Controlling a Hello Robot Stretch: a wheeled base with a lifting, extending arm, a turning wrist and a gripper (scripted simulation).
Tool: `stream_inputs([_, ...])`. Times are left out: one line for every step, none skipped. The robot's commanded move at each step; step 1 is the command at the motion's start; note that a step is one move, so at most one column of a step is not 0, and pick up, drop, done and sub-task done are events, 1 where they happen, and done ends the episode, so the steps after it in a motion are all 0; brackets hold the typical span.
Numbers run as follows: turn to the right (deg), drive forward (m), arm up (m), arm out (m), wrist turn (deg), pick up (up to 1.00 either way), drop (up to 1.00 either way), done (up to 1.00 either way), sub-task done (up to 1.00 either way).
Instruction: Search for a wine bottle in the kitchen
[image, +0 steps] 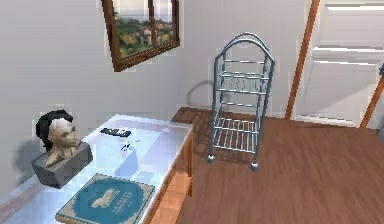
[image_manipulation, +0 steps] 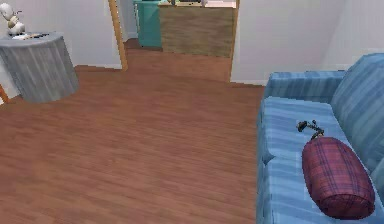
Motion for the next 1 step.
stream_inputs([0.0, 0.05, 0.0, 0.0, 0.0, 0.0, 0.0, 0.0, 0.0])
